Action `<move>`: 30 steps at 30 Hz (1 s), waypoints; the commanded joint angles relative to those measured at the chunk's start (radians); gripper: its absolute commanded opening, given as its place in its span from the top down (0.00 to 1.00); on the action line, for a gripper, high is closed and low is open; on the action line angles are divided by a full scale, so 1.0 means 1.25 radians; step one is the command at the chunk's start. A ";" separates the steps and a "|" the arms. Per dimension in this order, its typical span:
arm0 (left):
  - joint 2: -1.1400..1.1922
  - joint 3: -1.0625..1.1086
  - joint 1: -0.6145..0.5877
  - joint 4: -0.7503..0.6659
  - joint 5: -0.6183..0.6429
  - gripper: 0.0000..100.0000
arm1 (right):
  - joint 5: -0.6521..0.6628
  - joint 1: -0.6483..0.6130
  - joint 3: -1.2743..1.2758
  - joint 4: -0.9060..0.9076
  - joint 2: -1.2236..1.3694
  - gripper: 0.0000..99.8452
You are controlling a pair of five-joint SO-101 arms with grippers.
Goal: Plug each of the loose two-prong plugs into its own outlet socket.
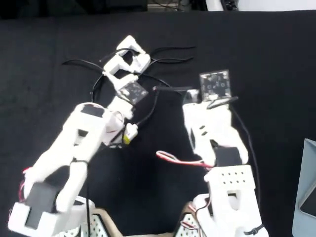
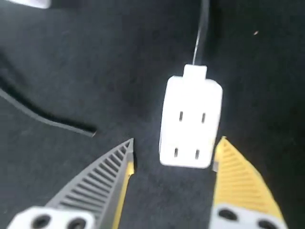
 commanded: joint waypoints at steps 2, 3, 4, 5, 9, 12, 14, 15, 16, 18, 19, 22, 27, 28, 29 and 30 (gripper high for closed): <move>-0.177 -0.045 -0.057 0.072 0.022 0.68 | -0.007 -0.080 -0.053 0.047 -0.012 0.99; -0.204 -0.045 -0.075 0.082 0.042 0.68 | -0.009 -0.102 -0.052 0.054 -0.012 0.99; -0.228 -0.045 -0.100 0.091 0.055 0.67 | -0.018 -0.123 -0.051 0.059 -0.010 0.99; -0.252 -0.045 -0.126 0.096 0.068 0.67 | -0.036 -0.144 -0.050 0.060 -0.010 0.99; -0.323 -0.018 -0.256 0.096 0.119 0.68 | -0.074 -0.226 -0.050 0.059 0.023 0.99; -0.351 0.040 -0.336 0.070 0.153 0.68 | -0.083 -0.290 -0.053 0.037 0.093 0.99; -0.368 0.100 -0.377 0.026 0.176 0.68 | -0.082 -0.330 -0.053 -0.010 0.144 0.99; -0.373 0.131 -0.395 -0.001 0.190 0.68 | -0.081 -0.346 -0.053 -0.033 0.170 0.99; -0.377 0.161 -0.411 -0.029 0.209 0.68 | -0.080 -0.360 -0.053 -0.056 0.195 0.99; -0.381 0.220 -0.439 -0.083 0.244 0.68 | -0.079 -0.381 -0.053 -0.099 0.242 0.99; -0.381 0.244 -0.452 -0.104 0.260 0.68 | -0.079 -0.390 -0.053 -0.119 0.265 0.99; -0.381 0.278 -0.492 -0.136 0.280 0.68 | -0.079 -0.419 -0.066 -0.160 0.323 0.99; -0.373 0.293 -0.519 -0.142 0.284 0.68 | -0.079 -0.460 -0.121 -0.167 0.416 0.99; -0.373 0.298 -0.519 -0.142 0.284 0.68 | -0.079 -0.465 -0.131 -0.168 0.433 0.99; -0.374 0.299 -0.520 -0.142 0.284 0.68 | -0.079 -0.469 -0.141 -0.168 0.451 0.99; -0.374 0.300 -0.520 -0.142 0.284 0.68 | -0.079 -0.470 -0.149 -0.168 0.463 0.99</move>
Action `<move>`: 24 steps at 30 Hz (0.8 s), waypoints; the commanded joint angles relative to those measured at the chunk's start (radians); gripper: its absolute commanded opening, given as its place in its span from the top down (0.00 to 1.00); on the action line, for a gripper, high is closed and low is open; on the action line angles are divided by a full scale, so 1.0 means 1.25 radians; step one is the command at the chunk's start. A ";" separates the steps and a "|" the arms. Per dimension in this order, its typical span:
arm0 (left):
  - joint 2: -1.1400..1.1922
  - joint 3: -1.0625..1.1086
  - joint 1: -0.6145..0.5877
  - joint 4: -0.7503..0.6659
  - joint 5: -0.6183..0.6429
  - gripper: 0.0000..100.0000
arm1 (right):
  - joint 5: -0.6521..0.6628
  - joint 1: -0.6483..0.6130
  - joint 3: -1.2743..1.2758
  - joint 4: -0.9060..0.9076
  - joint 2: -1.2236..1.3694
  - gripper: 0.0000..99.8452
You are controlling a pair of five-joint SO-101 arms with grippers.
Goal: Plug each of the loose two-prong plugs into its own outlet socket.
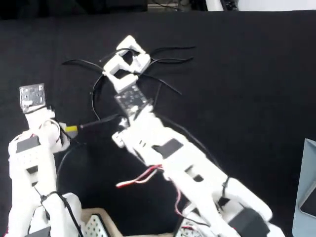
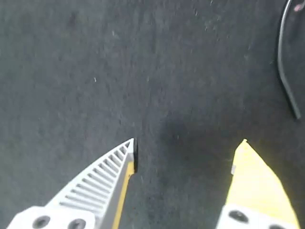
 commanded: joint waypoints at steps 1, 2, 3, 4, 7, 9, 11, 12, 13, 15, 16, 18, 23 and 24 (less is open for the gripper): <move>-0.012 -0.002 -0.008 -0.012 0.009 0.68 | -0.001 -0.017 -0.068 -0.016 0.041 0.99; -0.012 -0.002 -0.007 -0.012 0.009 0.68 | -0.001 -0.018 -0.072 -0.016 0.050 0.99; -0.012 -0.002 -0.006 -0.012 0.009 0.68 | -0.001 -0.018 -0.072 -0.016 0.053 0.99; -0.012 -0.002 -0.004 -0.012 0.009 0.68 | -0.001 -0.022 -0.071 -0.016 0.055 0.99; -0.012 -0.002 -0.004 -0.012 0.009 0.68 | -0.002 -0.045 -0.062 -0.016 0.055 0.99; -0.012 -0.001 -0.004 -0.012 0.009 0.68 | -0.002 -0.059 -0.055 -0.016 0.055 0.99; -0.012 -0.001 -0.004 -0.012 0.009 0.68 | -0.004 -0.061 -0.052 -0.016 0.058 0.99; -0.012 -0.001 -0.004 -0.012 0.009 0.68 | -0.004 -0.061 -0.050 -0.017 0.060 0.99; -0.012 -0.001 -0.004 -0.012 0.009 0.68 | -0.004 -0.061 -0.046 -0.027 0.060 0.99; -0.012 -0.001 -0.004 -0.012 0.009 0.68 | -0.002 -0.059 -0.029 -0.054 0.061 0.99; -0.012 -0.001 -0.004 -0.012 0.009 0.68 | -0.002 -0.059 -0.019 -0.071 0.061 0.99; -0.012 0.001 -0.004 -0.012 0.009 0.68 | -0.001 -0.059 -0.001 -0.092 0.061 0.99; -0.012 0.001 -0.006 -0.012 0.009 0.68 | -0.001 -0.058 0.018 -0.093 0.061 0.99; -0.012 0.001 -0.007 -0.012 0.009 0.68 | -0.001 -0.058 0.020 -0.093 0.061 0.99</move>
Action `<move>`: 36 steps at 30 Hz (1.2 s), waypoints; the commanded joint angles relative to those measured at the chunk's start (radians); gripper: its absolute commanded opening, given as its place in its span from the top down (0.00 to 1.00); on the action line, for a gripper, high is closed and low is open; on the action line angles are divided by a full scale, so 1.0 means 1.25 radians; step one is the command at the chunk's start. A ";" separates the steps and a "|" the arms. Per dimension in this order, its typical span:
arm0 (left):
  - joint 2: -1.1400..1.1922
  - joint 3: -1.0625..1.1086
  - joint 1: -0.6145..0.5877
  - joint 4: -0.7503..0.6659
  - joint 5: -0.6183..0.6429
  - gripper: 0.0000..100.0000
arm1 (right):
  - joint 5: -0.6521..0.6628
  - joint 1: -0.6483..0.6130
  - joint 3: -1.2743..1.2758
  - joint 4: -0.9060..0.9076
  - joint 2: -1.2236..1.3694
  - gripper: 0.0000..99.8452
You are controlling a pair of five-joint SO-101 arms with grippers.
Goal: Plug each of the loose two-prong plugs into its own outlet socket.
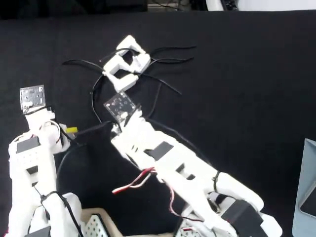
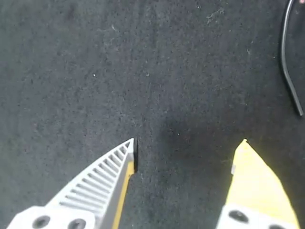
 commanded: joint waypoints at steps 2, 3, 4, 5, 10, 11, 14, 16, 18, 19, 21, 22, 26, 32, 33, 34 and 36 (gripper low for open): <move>-0.012 -0.004 -0.006 -0.011 0.009 0.68 | -0.001 -0.006 0.001 -0.016 0.002 0.99; -0.012 -0.004 -0.007 -0.011 0.007 0.68 | -0.001 -0.007 0.001 -0.015 0.002 0.99; -0.012 -0.004 -0.007 -0.011 0.007 0.68 | -0.001 -0.009 0.006 -0.015 0.002 0.99; -0.012 -0.004 -0.007 -0.011 0.007 0.68 | -0.001 -0.009 0.009 -0.015 0.002 0.99; -0.012 -0.004 -0.007 -0.012 0.007 0.68 | -0.001 -0.010 0.017 -0.015 0.006 0.99; -0.012 -0.004 -0.007 -0.012 0.007 0.68 | -0.001 -0.010 0.017 -0.016 0.013 0.99; -0.012 -0.004 -0.007 -0.012 0.007 0.68 | -0.001 -0.010 0.008 -0.023 0.066 0.99; -0.012 -0.003 -0.007 -0.012 0.007 0.68 | -0.001 -0.010 -0.006 -0.029 0.104 0.99; -0.012 -0.003 -0.007 -0.012 0.006 0.68 | -0.001 -0.011 -0.012 -0.033 0.127 0.99; -0.012 -0.003 -0.007 -0.012 0.006 0.68 | -0.001 -0.015 -0.012 -0.033 0.127 0.99; -0.012 -0.003 -0.007 -0.012 0.006 0.68 | -0.001 -0.022 -0.010 -0.033 0.127 0.99; -0.012 -0.003 -0.007 -0.012 0.006 0.68 | 0.000 -0.023 -0.010 -0.032 0.131 0.99; -0.012 -0.003 -0.007 -0.012 0.005 0.68 | 0.045 -0.023 -0.009 -0.028 0.133 0.99; -0.012 -0.003 -0.007 -0.012 0.005 0.68 | 0.061 -0.020 -0.061 0.031 0.163 0.99; -0.012 -0.003 -0.007 -0.012 0.005 0.68 | 0.061 -0.010 -0.077 0.036 0.177 0.99; -0.012 -0.003 -0.007 -0.012 0.005 0.68 | 0.061 0.002 -0.089 0.033 0.185 0.99; -0.012 -0.002 -0.007 -0.012 0.005 0.68 | 0.061 0.042 -0.126 0.020 0.202 0.99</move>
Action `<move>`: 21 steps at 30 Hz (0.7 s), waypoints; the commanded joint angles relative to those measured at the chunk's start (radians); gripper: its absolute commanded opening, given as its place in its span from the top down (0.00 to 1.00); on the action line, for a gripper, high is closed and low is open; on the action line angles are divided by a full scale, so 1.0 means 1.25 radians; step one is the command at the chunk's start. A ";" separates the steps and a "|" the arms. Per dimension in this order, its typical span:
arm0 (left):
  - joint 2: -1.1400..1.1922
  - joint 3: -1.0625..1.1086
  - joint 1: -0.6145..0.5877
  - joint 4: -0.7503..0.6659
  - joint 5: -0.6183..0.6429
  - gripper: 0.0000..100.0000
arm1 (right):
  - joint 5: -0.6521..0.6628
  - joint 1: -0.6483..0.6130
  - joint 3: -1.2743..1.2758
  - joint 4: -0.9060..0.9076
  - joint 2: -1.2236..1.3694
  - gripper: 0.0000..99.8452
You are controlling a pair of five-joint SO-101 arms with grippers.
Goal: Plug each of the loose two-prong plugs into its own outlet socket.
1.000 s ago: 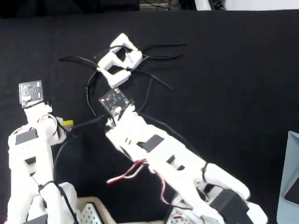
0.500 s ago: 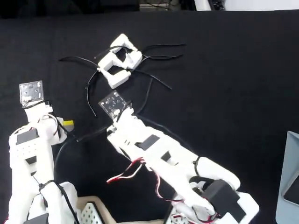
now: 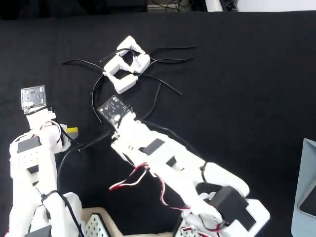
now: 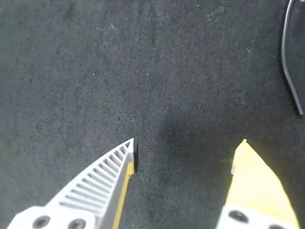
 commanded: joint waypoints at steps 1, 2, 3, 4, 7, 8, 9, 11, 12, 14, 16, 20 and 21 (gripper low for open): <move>-0.012 -0.002 -0.007 -0.012 0.005 0.68 | 0.009 0.064 -0.069 -0.011 0.039 0.99; -0.012 -0.002 -0.007 -0.012 0.005 0.68 | 0.012 0.081 -0.088 -0.023 0.045 0.99; -0.012 -0.002 -0.007 -0.012 0.004 0.68 | 0.021 0.095 -0.104 -0.041 0.051 0.99; -0.012 -0.002 -0.007 -0.012 0.004 0.68 | 0.026 0.106 -0.120 -0.060 0.061 0.99; -0.012 -0.001 -0.007 -0.012 0.004 0.68 | 0.028 0.135 -0.166 -0.128 0.104 0.99; -0.012 -0.001 -0.007 -0.012 0.004 0.68 | 0.028 0.144 -0.187 -0.145 0.125 0.99; -0.012 -0.001 -0.007 -0.012 0.004 0.68 | 0.028 0.155 -0.212 -0.158 0.149 0.99; -0.012 -0.001 -0.007 -0.012 0.004 0.68 | 0.028 0.180 -0.269 -0.171 0.204 0.99; -0.012 -0.001 -0.007 -0.012 0.004 0.68 | 0.028 0.194 -0.301 -0.169 0.233 0.98; -0.012 -0.001 -0.007 -0.012 0.004 0.68 | 0.026 0.220 -0.355 -0.167 0.285 0.97; -0.011 -0.001 -0.007 -0.012 0.004 0.68 | 0.026 0.239 -0.395 -0.144 0.317 0.90; -0.011 -0.001 -0.007 -0.012 0.002 0.68 | 0.025 0.243 -0.431 -0.015 0.285 0.81; -0.011 -0.001 -0.007 -0.012 0.002 0.68 | 0.025 0.238 -0.433 0.016 0.261 0.81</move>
